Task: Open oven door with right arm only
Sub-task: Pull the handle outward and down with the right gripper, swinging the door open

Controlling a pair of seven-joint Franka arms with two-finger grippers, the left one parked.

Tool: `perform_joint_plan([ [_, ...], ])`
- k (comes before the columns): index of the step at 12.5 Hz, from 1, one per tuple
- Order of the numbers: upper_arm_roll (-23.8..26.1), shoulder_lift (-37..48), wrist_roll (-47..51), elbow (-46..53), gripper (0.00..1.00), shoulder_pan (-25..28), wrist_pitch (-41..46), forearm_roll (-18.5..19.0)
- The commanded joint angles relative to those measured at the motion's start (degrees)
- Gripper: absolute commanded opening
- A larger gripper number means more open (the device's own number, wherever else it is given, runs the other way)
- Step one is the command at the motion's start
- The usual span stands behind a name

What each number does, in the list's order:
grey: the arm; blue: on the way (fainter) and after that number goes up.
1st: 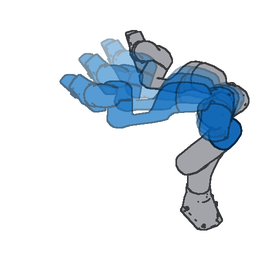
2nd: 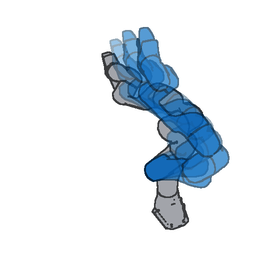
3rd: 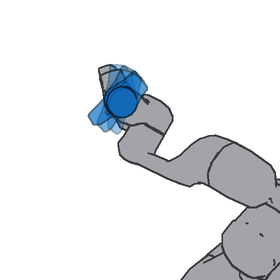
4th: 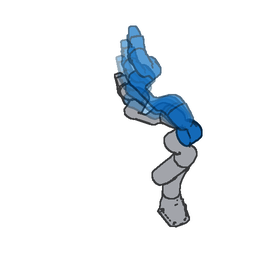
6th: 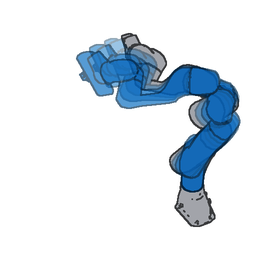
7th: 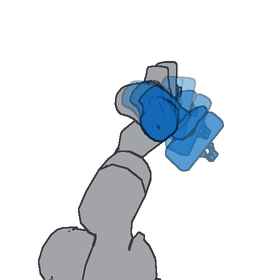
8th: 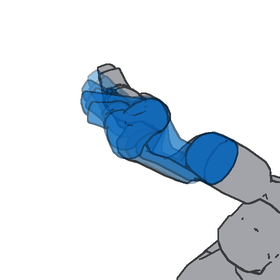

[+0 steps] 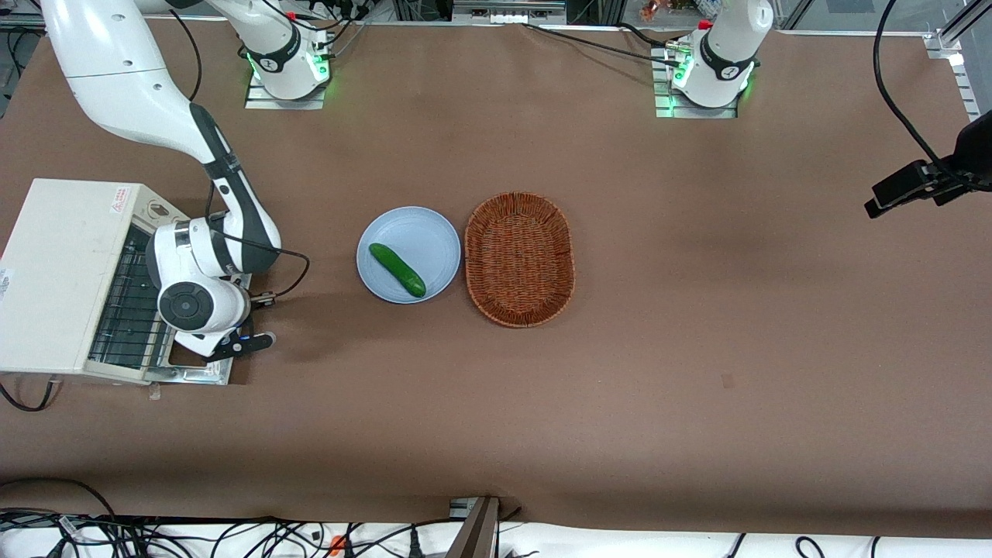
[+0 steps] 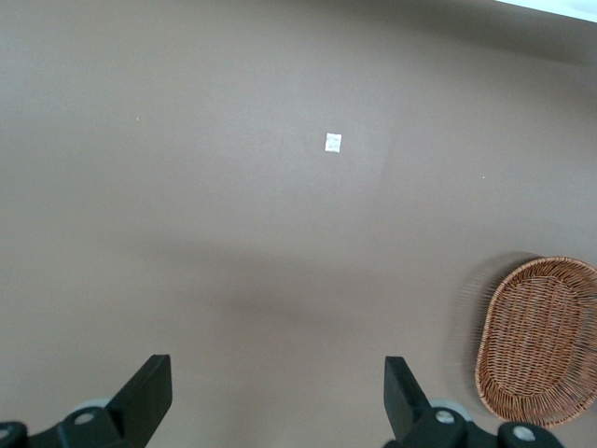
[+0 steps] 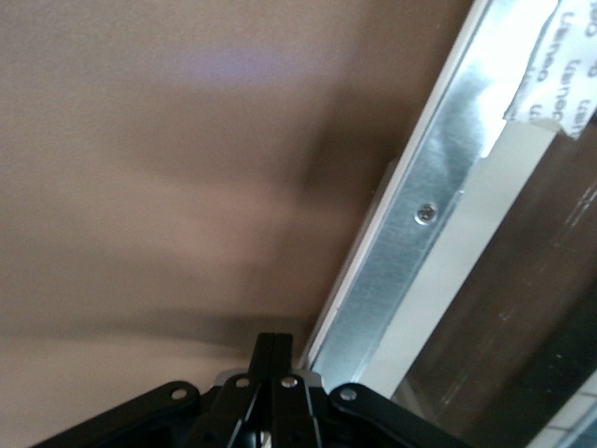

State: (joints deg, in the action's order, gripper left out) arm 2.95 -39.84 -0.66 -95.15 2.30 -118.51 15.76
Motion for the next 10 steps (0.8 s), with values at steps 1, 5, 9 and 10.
perform_joint_plan([
  [1,-3.8,0.4,-0.1,0.4,0.00,-2.4,1.8,3.3],
  [5,-3.8,0.5,1.5,0.4,0.00,-2.4,2.8,-6.6],
  [9,-3.7,0.9,4.8,0.7,0.00,-1.9,4.1,-8.4],
  [10,-3.6,0.9,4.9,1.5,0.00,-1.7,4.9,-8.4],
])
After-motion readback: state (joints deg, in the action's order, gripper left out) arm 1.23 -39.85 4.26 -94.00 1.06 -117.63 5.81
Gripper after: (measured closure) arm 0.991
